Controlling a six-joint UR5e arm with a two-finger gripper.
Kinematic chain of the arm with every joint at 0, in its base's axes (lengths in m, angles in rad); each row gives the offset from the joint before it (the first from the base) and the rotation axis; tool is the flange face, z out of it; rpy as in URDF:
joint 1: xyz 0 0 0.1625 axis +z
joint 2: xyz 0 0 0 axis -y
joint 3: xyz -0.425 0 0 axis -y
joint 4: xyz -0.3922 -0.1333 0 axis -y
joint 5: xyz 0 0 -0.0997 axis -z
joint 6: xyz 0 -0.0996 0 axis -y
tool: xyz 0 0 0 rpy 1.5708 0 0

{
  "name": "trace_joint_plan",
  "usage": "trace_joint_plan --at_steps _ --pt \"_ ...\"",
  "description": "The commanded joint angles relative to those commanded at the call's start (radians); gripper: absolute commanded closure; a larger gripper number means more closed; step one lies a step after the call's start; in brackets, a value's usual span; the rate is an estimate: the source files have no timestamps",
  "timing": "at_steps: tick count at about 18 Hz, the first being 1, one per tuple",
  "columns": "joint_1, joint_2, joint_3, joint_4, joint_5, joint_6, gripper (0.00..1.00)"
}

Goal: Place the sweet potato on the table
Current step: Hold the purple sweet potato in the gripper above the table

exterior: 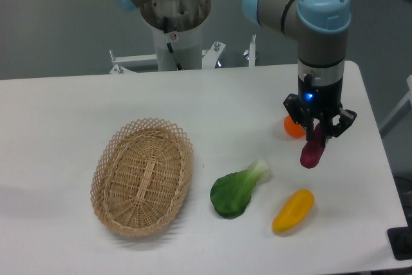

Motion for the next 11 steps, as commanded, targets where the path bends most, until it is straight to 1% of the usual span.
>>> trace_joint_plan --at_steps 11 --pt "0.0 -0.002 -0.012 0.003 0.005 -0.002 0.83"
